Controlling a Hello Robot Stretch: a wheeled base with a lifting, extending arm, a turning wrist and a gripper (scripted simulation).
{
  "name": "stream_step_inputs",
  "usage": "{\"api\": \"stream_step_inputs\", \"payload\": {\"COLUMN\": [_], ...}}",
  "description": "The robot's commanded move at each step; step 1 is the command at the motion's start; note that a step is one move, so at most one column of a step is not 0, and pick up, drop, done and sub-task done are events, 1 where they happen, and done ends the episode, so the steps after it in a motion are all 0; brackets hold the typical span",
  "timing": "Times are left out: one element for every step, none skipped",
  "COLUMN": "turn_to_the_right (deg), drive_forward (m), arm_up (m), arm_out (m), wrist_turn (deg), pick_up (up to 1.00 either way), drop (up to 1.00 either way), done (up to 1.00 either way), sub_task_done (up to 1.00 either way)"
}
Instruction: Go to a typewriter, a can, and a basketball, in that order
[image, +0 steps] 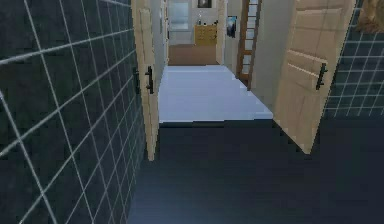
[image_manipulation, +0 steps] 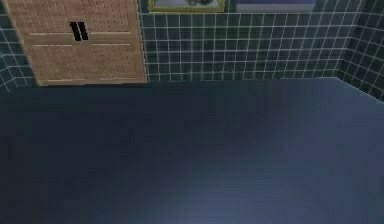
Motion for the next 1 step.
{"api": "stream_step_inputs", "payload": {"turn_to_the_right": [0.0], "drive_forward": [1.00], "arm_up": [0.00], "arm_out": [0.00], "wrist_turn": [0.0], "pick_up": [0.00], "drop": [0.00], "done": [0.00], "sub_task_done": [0.00]}}
